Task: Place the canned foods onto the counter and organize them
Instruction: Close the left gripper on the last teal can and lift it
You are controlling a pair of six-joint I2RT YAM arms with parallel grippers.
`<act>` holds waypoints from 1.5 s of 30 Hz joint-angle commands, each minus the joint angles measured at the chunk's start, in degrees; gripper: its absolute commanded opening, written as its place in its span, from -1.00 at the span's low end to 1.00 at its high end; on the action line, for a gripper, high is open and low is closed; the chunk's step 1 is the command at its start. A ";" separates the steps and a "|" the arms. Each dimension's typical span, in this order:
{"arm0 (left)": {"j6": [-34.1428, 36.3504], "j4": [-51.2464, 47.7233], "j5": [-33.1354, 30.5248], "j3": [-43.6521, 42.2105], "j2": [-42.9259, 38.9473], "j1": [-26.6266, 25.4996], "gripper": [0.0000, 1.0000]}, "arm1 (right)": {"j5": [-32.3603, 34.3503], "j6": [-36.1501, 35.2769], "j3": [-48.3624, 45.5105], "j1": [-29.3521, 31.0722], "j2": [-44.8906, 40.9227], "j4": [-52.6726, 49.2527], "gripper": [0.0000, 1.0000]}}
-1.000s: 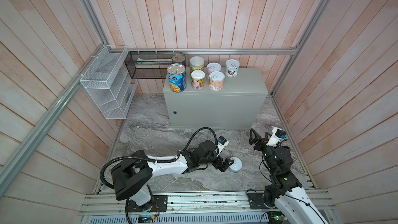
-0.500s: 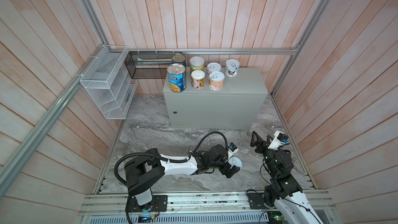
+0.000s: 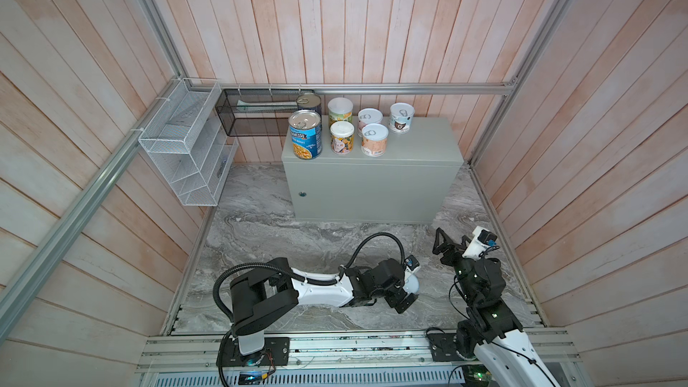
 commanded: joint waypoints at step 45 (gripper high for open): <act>-5.60 -2.63 -5.55 3.08 0.59 9.89 0.31 | -9.39 0.11 0.09 -0.30 5.71 2.98 0.94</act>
